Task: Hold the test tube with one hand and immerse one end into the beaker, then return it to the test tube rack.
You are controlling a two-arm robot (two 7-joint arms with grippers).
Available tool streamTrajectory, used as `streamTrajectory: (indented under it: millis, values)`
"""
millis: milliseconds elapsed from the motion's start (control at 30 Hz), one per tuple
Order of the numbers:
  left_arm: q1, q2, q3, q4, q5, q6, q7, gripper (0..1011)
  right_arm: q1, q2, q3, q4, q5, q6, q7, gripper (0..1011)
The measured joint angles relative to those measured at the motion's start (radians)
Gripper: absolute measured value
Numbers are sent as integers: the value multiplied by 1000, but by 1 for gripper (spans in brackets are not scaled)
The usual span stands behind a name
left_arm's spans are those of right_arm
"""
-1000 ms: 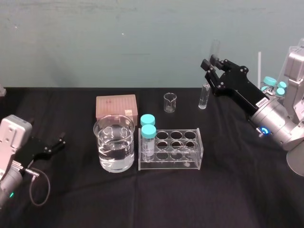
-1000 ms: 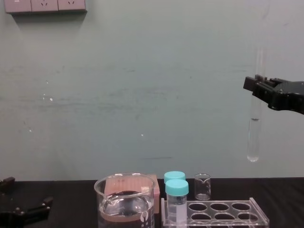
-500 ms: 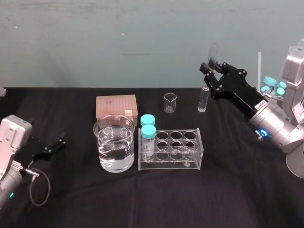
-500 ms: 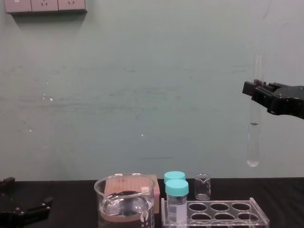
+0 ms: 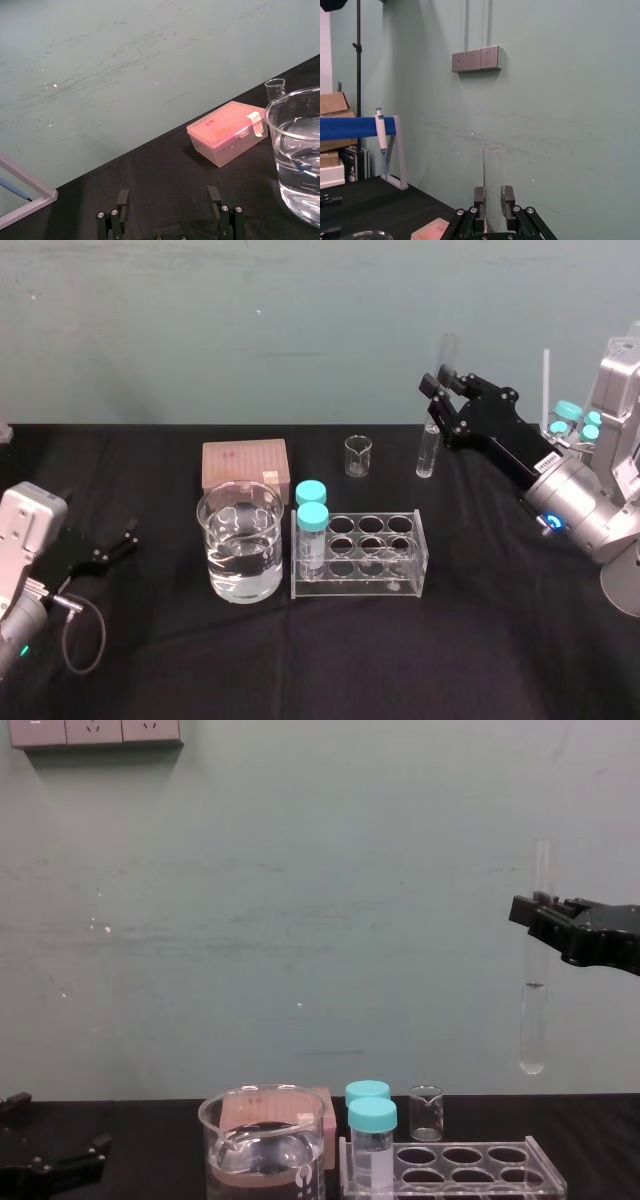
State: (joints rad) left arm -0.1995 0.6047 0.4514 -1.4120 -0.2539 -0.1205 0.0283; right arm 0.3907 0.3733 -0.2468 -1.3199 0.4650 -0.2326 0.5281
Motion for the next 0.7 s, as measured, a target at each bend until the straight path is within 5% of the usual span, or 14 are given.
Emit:
streamTrajectory:
  millis: [700]
  values:
    - [0,0,0,0,0,0,0,1000,2,-4,-2,4,1,2,0,225]
